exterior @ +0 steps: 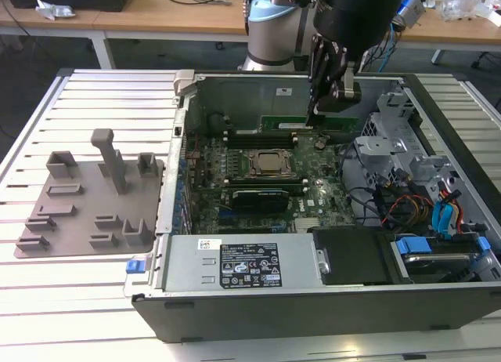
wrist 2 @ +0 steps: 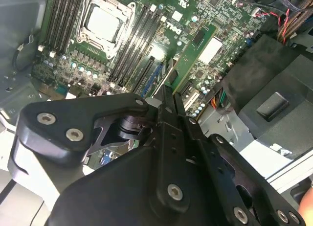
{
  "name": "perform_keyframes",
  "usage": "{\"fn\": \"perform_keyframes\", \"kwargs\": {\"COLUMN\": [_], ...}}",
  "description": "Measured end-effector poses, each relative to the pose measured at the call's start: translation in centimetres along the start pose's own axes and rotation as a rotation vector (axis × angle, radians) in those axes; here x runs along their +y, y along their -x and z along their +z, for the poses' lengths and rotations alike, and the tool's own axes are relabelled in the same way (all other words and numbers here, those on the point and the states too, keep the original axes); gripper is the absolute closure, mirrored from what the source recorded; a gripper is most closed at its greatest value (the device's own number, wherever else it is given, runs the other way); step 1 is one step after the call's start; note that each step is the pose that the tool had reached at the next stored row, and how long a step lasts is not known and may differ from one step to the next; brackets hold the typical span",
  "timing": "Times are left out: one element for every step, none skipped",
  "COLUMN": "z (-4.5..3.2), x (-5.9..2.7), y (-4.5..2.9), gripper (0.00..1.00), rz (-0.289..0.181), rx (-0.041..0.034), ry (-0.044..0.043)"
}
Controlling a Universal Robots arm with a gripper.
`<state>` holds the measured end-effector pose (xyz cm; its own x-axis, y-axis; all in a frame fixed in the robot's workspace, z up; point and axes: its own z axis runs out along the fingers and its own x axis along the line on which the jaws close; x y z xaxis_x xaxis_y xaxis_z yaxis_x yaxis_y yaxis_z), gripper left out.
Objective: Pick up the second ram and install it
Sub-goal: 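Pick up the second ram and move it above second insertion slot, then insert the second ram into the second slot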
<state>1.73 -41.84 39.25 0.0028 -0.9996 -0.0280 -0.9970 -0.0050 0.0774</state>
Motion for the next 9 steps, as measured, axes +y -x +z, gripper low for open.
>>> {"fn": "perform_keyframes", "kwargs": {"z": [0.0, 0.0, 0.0, 0.0, 0.0, 0.16, 0.35, 0.45, 0.64], "x": [0.0, -0.01, -0.01, -0.01, -0.02, -0.03, -0.04, -0.05, -0.06], "y": [0.0, 0.0, 0.0, 0.0, 0.0, -0.01, -0.01, -0.01, -0.02], "gripper": [0.87, 0.87, 0.87, 0.87, 0.87, 0.87, 0.87, 0.87, 0.87], "rz": [0.0, 0.0, 0.0, 0.0, 0.0, 0.0, 0.0, 0.0, 0.0], "rx": [0.0, 0.0, 0.0, 0.0, 0.0, -0.0001, -0.0001, 0.0, -0.0001], "ry": [0.0, 0.0, 0.0, 0.0, 0.0, 0.0, 0.0, -0.0001, 0.0]}}
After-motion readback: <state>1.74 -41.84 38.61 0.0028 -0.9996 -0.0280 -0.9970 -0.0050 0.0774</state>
